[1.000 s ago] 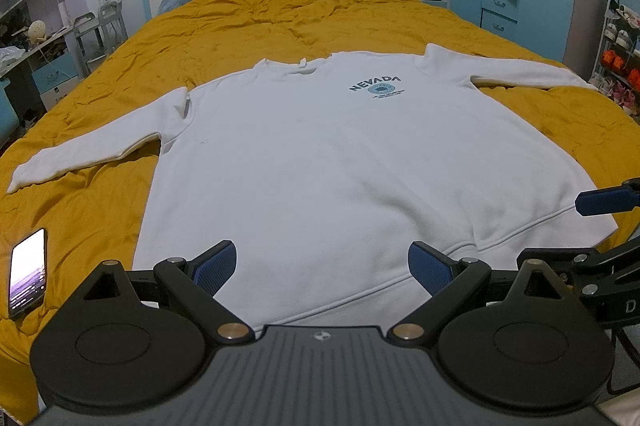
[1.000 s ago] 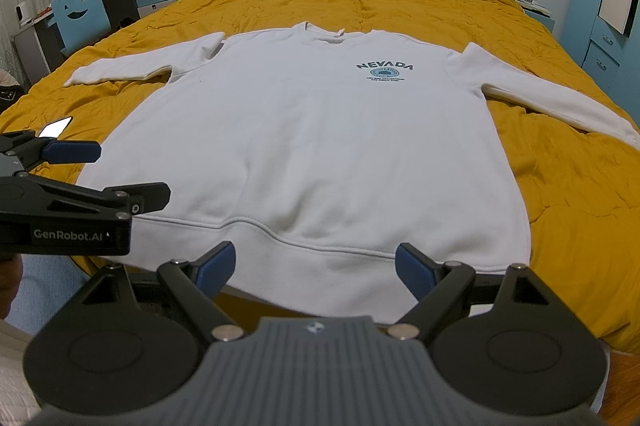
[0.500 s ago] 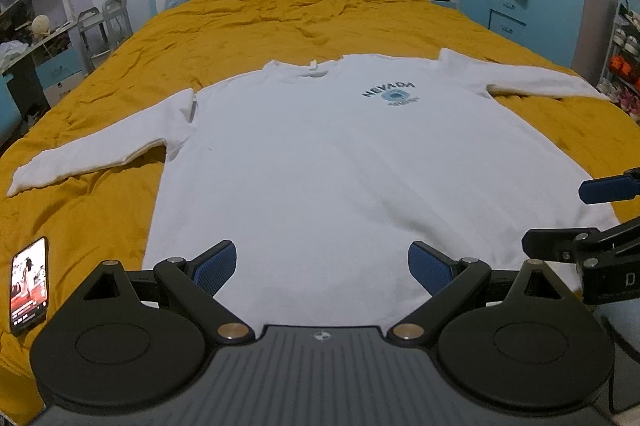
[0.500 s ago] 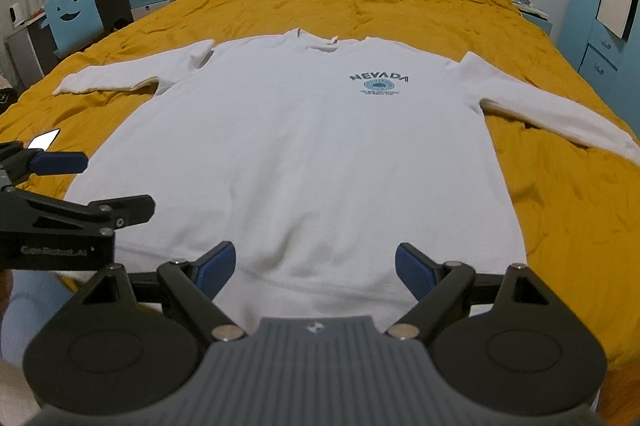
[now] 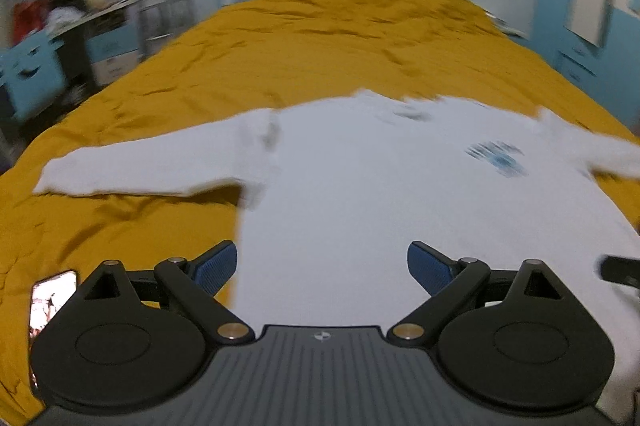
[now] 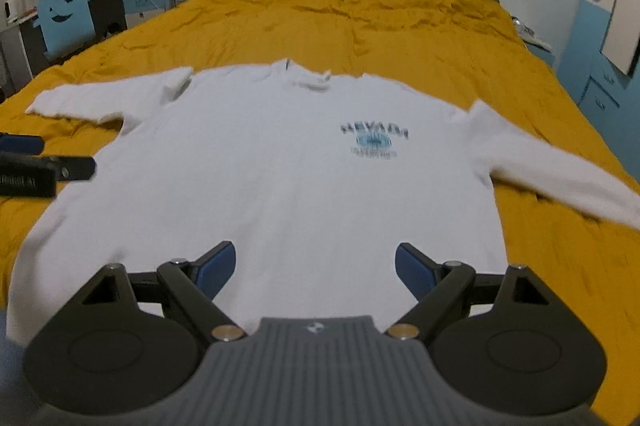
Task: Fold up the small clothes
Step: 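Grasp the sleeve cuff nearest the left tool with the left tool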
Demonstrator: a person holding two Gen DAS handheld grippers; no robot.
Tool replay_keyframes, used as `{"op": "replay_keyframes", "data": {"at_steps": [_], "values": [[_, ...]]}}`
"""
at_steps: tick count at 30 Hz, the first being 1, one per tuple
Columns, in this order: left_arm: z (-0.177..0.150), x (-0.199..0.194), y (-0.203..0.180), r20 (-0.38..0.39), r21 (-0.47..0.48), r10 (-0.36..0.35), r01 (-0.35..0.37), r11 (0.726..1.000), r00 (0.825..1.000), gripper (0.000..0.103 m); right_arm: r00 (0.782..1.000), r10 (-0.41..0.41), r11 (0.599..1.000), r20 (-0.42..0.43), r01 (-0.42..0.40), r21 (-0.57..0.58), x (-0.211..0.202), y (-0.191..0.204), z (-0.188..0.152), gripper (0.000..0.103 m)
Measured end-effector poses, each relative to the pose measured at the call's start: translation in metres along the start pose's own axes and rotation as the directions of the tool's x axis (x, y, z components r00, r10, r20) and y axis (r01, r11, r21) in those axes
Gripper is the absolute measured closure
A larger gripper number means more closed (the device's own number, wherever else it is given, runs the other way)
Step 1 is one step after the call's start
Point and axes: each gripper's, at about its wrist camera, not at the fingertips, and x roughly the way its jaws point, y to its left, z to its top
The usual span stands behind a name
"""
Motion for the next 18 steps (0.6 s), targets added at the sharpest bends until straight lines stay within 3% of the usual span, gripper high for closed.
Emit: {"op": "replay_keyframes", "data": {"at_steps": [4, 10, 13, 18], "values": [[0.021, 0.024, 0.049, -0.016, -0.132, 0.090, -0.091, 0.987, 0.996, 0.000, 0.999, 0.020, 1.000, 0.034, -0.019, -0.016, 0.026, -0.006, 0.025, 0.020], [0.049, 0.047, 0.128, -0.029, -0.272, 0.209, -0.209, 0.939, 0.978, 0.000, 0.999, 0.008, 1.000, 0.038, -0.008, -0.007, 0.072, -0.014, 0.063, 0.020], [0.060, 0.055, 0.174, -0.045, -0.344, 0.244, -0.245, 0.906, 0.969, 0.000, 0.999, -0.005, 1.000, 0.033, 0.005, -0.005, 0.095, -0.016, 0.076, 0.020], [0.058, 0.073, 0.257, -0.065, -0.505, 0.267, -0.262, 0.822, 0.962, 0.000, 1.000, -0.019, 1.000, 0.002, 0.018, 0.013, 0.130, -0.017, 0.091, 0.020]]}}
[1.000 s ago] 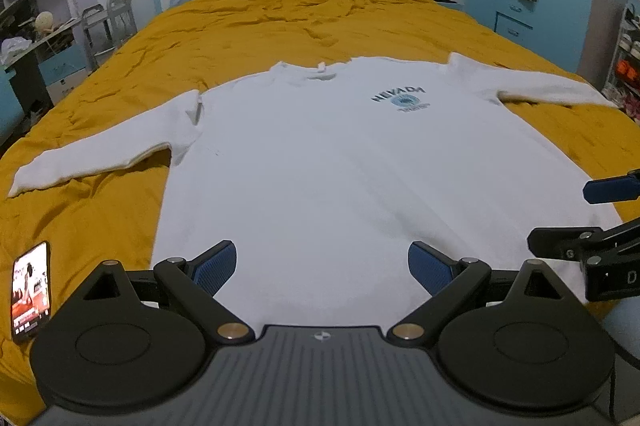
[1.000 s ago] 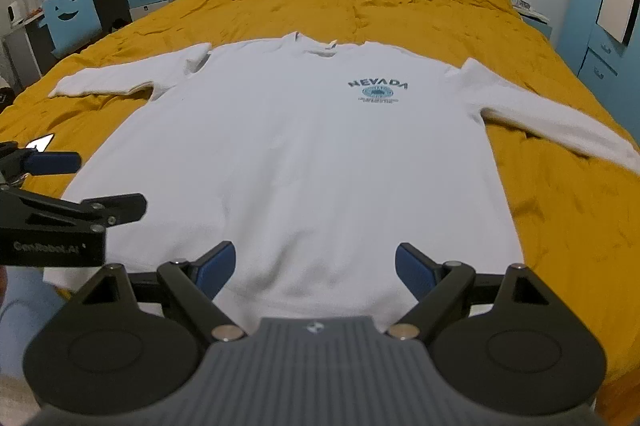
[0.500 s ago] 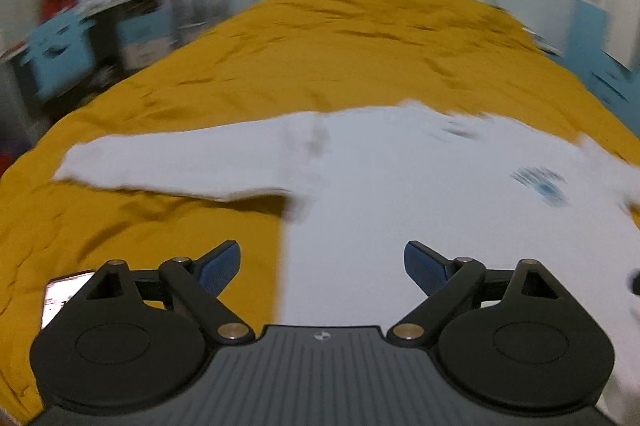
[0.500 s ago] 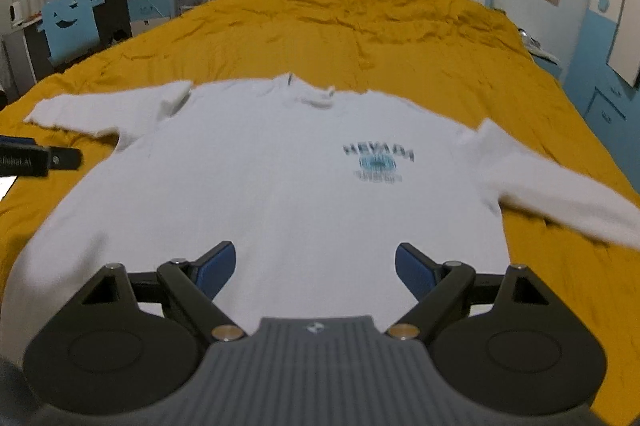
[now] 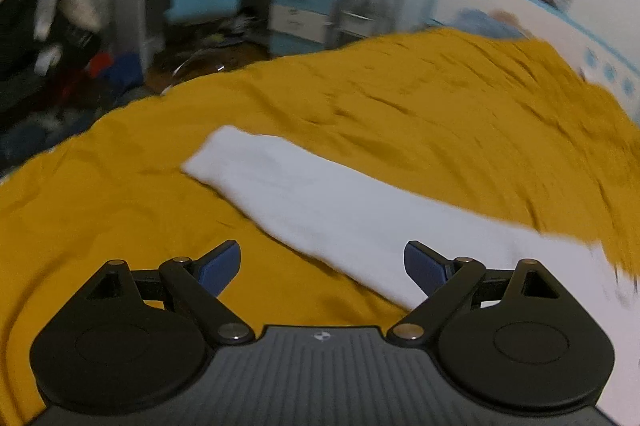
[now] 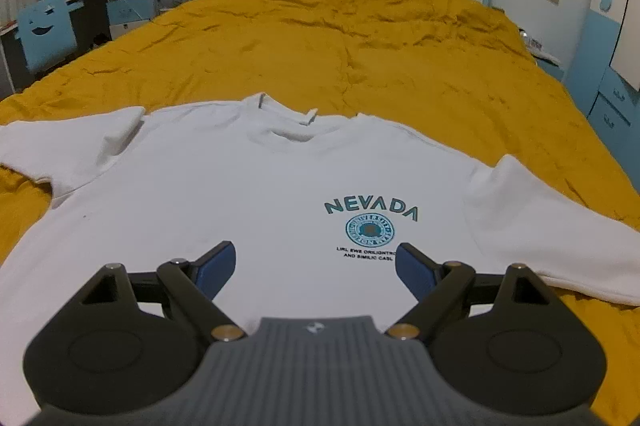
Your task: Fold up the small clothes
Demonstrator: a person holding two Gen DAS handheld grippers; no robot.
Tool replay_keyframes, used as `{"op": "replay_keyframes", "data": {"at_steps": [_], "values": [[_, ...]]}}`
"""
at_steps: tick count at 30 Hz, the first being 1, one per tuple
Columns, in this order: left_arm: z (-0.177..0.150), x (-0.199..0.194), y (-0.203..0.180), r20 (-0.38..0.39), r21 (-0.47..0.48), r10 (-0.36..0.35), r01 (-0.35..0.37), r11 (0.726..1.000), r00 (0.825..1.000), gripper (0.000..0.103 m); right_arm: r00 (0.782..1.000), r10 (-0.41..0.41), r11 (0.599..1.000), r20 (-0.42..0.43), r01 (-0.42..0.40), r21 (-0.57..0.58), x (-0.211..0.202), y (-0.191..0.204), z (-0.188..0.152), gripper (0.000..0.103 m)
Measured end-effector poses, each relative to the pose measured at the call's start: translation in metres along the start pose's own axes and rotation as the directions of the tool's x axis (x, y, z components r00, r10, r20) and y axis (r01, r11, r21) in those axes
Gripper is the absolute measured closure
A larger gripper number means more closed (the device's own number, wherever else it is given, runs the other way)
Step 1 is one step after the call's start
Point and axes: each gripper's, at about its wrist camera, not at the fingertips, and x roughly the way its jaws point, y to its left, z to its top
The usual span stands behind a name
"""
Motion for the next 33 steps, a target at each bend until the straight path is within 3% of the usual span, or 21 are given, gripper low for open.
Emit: {"op": "replay_keyframes", "data": {"at_steps": [2, 4, 7, 10, 12, 15, 17, 18, 19, 24, 26, 29, 33], "values": [[0.008, 0.010, 0.029, 0.002, -0.086, 0.037, -0.037, 0.996, 0.999, 0.007, 1.000, 0.011, 1.000, -0.015, -0.011, 0.005, 0.010, 0.002, 0.003, 0.020], [0.016, 0.024, 0.053, 0.012, -0.166, 0.043, -0.041, 0.985, 0.999, 0.008, 0.999, 0.020, 1.000, -0.027, -0.020, -0.002, 0.017, 0.007, 0.004, 0.020], [0.027, 0.046, 0.081, 0.015, -0.285, -0.006, 0.010, 0.958, 1.000, 0.010, 0.998, 0.024, 0.999, -0.052, -0.026, -0.036, 0.027, 0.016, 0.005, 0.020], [0.035, 0.073, 0.104, -0.004, -0.407, -0.078, 0.070, 0.911, 0.997, 0.017, 0.997, 0.021, 0.998, -0.070, -0.026, -0.060, 0.033, 0.027, 0.004, 0.020], [0.039, 0.094, 0.117, -0.034, -0.474, -0.088, 0.062, 0.878, 0.996, 0.027, 0.997, 0.020, 0.997, -0.074, -0.026, -0.070, 0.034, 0.033, 0.004, 0.020], [0.037, 0.108, 0.128, -0.046, -0.517, -0.096, 0.059, 0.854, 0.994, 0.048, 0.997, 0.029, 0.995, -0.073, -0.036, -0.091, 0.035, 0.042, 0.004, 0.020], [0.038, 0.109, 0.128, -0.027, -0.521, -0.095, 0.067, 0.851, 0.995, 0.078, 0.997, 0.032, 0.992, -0.072, -0.040, -0.116, 0.034, 0.049, 0.003, 0.020], [0.039, 0.108, 0.130, -0.016, -0.520, -0.103, 0.080, 0.850, 0.995, 0.085, 0.997, 0.030, 0.991, -0.073, -0.039, -0.129, 0.034, 0.051, 0.002, 0.020], [0.040, 0.106, 0.128, -0.003, -0.514, -0.120, 0.101, 0.852, 0.993, 0.093, 0.997, 0.026, 0.990, -0.076, -0.036, -0.138, 0.034, 0.053, 0.001, 0.020], [0.057, 0.069, 0.097, 0.100, -0.395, -0.156, 0.183, 0.900, 0.983, 0.094, 0.994, 0.017, 0.993, -0.105, -0.029, -0.118, 0.037, 0.055, -0.004, 0.020], [0.066, 0.044, 0.071, 0.144, -0.295, -0.179, 0.215, 0.931, 0.973, 0.095, 0.994, 0.027, 0.994, -0.107, -0.039, -0.105, 0.036, 0.055, -0.004, 0.020], [0.074, 0.008, 0.027, 0.187, -0.149, -0.225, 0.254, 0.956, 0.956, 0.095, 0.994, 0.026, 0.994, -0.102, -0.036, -0.101, 0.035, 0.056, -0.003, 0.020], [0.068, -0.031, -0.043, 0.188, 0.041, -0.281, 0.279, 0.959, 0.941, 0.095, 0.996, -0.009, 0.996, -0.086, 0.001, -0.094, 0.030, 0.055, -0.003, 0.021]]}}
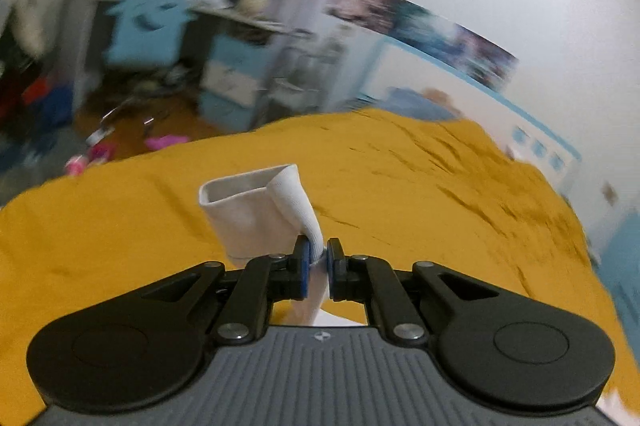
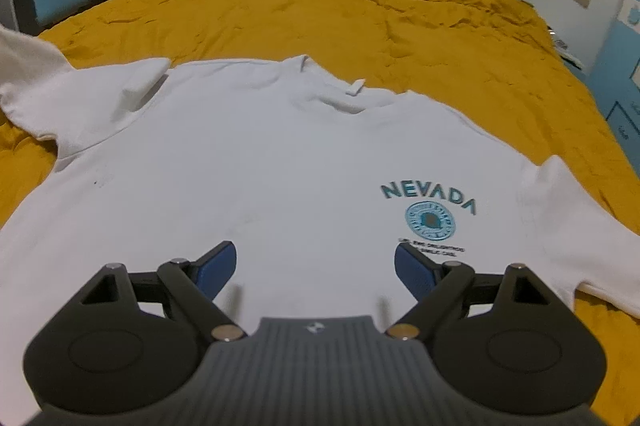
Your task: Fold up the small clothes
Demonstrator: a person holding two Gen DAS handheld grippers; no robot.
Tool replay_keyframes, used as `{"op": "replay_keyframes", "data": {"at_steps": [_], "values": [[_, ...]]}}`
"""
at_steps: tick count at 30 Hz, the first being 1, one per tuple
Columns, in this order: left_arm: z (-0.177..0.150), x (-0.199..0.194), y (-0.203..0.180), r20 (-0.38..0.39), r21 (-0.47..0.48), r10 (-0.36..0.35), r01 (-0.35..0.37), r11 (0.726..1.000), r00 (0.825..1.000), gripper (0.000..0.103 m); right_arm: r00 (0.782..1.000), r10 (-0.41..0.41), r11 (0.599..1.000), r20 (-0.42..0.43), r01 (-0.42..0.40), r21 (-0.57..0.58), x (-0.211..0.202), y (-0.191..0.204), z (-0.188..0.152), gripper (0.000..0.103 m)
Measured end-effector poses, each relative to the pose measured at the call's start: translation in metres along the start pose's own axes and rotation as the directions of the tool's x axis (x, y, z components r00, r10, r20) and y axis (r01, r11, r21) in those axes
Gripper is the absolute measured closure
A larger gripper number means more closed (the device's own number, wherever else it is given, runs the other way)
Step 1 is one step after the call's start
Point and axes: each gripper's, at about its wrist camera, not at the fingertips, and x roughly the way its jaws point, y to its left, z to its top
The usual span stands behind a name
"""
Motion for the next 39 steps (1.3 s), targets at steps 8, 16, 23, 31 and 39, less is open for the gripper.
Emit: {"op": "replay_keyframes", "data": {"at_steps": [8, 16, 23, 31, 39], "values": [[-0.072, 0.000, -0.138, -0.091, 0.307, -0.114, 0.137, 0.942, 0.989, 0.095, 1.000, 0.002, 0.999, 0.030, -0.004, 0.047, -0.010, -0.009, -0.001, 0.022], [-0.175, 0.046, -0.188, -0.402, 0.397, -0.146, 0.316, 0.862, 0.904, 0.095, 1.000, 0.023, 0.994, 0.011, -0.024, 0.104, -0.012, -0.019, -0.012, 0.022], [-0.201, 0.063, -0.168, -0.543, 0.270, -0.195, 0.390, 0.880, 0.817, 0.067, 0.996, 0.085, 0.991, 0.000, -0.085, 0.107, -0.010, -0.013, -0.021, 0.022], [-0.166, 0.031, -0.135, -0.473, 0.178, -0.304, 0.427, 0.887, 0.827, 0.042, 0.973, 0.231, 0.955, 0.003, -0.227, 0.192, -0.002, -0.005, -0.006, 0.022], [-0.135, 0.020, -0.078, -0.366, 0.250, -0.123, 0.225, 0.942, 0.922, 0.042, 0.914, 0.403, 0.847, -0.043, -0.355, 0.395, 0.035, 0.002, 0.013, 0.040]]}}
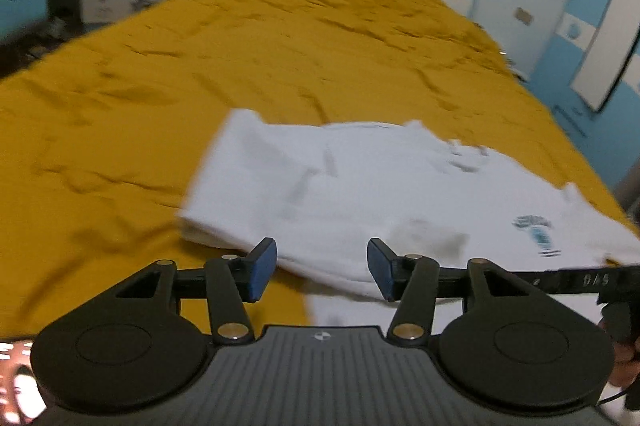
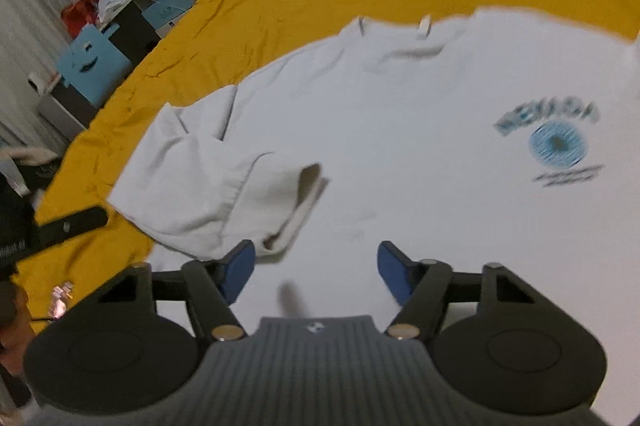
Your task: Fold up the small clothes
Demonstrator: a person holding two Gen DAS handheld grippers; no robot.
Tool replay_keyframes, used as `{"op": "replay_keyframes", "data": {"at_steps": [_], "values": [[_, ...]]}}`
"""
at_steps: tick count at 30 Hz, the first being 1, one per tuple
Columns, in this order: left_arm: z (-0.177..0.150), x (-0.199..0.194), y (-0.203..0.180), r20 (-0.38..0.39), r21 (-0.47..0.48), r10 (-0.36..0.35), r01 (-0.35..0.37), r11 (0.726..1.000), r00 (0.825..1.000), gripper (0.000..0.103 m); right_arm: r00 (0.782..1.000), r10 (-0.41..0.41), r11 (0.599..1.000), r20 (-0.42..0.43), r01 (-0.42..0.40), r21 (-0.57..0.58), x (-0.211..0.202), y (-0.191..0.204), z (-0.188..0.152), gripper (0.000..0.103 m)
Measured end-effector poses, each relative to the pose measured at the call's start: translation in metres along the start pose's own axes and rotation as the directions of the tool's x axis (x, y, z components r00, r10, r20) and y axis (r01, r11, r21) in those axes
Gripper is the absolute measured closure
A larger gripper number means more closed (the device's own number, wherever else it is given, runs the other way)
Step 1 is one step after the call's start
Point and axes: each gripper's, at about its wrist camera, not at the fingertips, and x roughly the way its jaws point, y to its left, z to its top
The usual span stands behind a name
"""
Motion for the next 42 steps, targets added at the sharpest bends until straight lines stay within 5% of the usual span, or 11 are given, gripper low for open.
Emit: {"op": "replay_keyframes", "data": {"at_steps": [7, 8, 10, 16, 24, 27, 28, 35, 42], "values": [[0.011, -0.033, 0.025, 0.032, -0.053, 0.067, -0.066, 0.996, 0.997, 0.042, 0.995, 0.073, 0.993, -0.067, -0.066, 0.101, 0.050, 0.010, 0.013, 0.044], [0.013, -0.032, 0.024, 0.017, -0.051, 0.058, -0.057, 0.997, 0.998, 0.042, 0.996, 0.056, 0.994, -0.066, -0.049, 0.093, 0.056, 0.014, 0.015, 0.053], [0.010, -0.027, 0.021, -0.013, -0.027, 0.042, -0.042, 0.999, 0.999, 0.042, 0.998, 0.014, 0.998, -0.057, -0.010, 0.067, 0.062, 0.022, 0.018, 0.100], [-0.012, 0.016, 0.012, -0.116, -0.051, -0.052, 0.047, 0.998, 0.992, 0.041, 0.995, 0.060, 0.998, 0.075, -0.059, -0.015, 0.028, 0.048, 0.050, 0.103], [-0.021, 0.079, 0.002, -0.110, -0.121, -0.028, 0.015, 0.993, 0.994, 0.041, 0.951, 0.206, 0.966, 0.231, -0.160, -0.205, -0.035, 0.115, 0.120, 0.103], [-0.018, 0.093, 0.006, -0.089, -0.193, -0.037, 0.019, 0.981, 0.995, 0.056, 0.935, 0.221, 0.959, 0.279, -0.156, -0.239, -0.055, 0.127, 0.139, 0.103], [-0.017, 0.097, 0.007, -0.095, -0.209, -0.035, 0.015, 0.978, 0.995, 0.068, 0.929, 0.218, 0.959, 0.298, -0.146, -0.245, -0.062, 0.128, 0.145, 0.103], [-0.024, 0.107, 0.004, -0.113, -0.193, -0.012, -0.010, 0.981, 0.994, 0.085, 0.895, 0.132, 0.986, 0.425, -0.075, -0.148, -0.126, 0.060, 0.187, 0.103], [-0.025, 0.109, 0.002, -0.125, -0.178, 0.009, -0.031, 0.983, 0.992, 0.086, 0.923, -0.122, 0.991, 0.365, 0.094, 0.093, -0.124, -0.087, 0.144, 0.103]]}}
